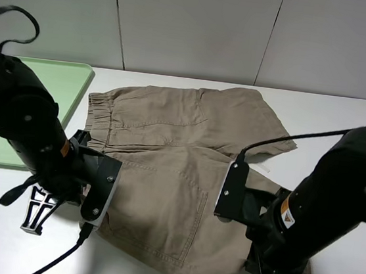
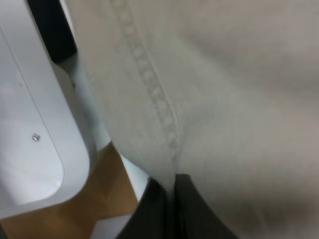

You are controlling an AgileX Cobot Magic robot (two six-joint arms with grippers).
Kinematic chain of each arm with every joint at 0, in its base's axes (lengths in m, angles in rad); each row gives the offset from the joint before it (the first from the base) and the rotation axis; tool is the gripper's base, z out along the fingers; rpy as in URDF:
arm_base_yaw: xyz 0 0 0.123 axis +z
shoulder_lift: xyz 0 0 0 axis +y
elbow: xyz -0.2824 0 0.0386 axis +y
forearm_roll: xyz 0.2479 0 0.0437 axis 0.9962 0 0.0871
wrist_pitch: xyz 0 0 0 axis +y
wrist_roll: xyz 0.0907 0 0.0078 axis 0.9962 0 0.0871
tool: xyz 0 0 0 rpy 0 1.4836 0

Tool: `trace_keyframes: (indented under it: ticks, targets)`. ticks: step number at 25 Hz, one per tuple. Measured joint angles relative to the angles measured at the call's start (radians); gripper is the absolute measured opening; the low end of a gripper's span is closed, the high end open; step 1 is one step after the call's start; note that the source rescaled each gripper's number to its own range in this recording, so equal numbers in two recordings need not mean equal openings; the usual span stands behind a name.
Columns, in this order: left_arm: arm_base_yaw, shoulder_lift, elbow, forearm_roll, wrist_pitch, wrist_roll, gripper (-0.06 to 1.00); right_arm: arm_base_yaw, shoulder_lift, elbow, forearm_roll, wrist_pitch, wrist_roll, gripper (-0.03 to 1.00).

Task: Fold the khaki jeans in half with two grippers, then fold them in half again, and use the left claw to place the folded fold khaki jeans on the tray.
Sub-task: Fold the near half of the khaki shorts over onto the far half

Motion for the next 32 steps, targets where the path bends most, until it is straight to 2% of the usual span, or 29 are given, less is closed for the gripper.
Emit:
trace_keyframes:
  ticks: [4, 11, 16, 20, 23, 27, 32]
  targets:
    - [0.0, -0.087, 0.001, 0.0, 0.054, -0.003, 0.0, 0.0, -0.106, -0.123, -0.029, 0.129, 0.054, 0.0]
    - [0.0, -0.261, 0.001, -0.001, 0.167, -0.005, 0.0, 0.0, -0.189, -0.361, -0.2, 0.302, 0.183, 0.0]
    - [0.0, -0.385, 0.001, 0.003, 0.242, -0.024, 0.0, 0.0, -0.189, -0.476, -0.31, 0.356, 0.187, 0.0]
    - [0.004, -0.398, 0.001, 0.081, 0.21, -0.131, 0.0, -0.008, -0.168, -0.496, -0.413, 0.351, 0.187, 0.0]
    - [0.047, -0.353, 0.001, 0.158, 0.133, -0.24, 0.0, -0.07, -0.114, -0.496, -0.433, 0.326, 0.181, 0.0]
    - [0.132, -0.276, -0.006, 0.21, -0.003, -0.328, 0.0, -0.167, -0.043, -0.496, -0.433, 0.211, 0.144, 0.0]
    - [0.242, -0.18, -0.069, 0.225, -0.144, -0.362, 0.0, -0.269, 0.021, -0.513, -0.436, 0.054, 0.117, 0.0]
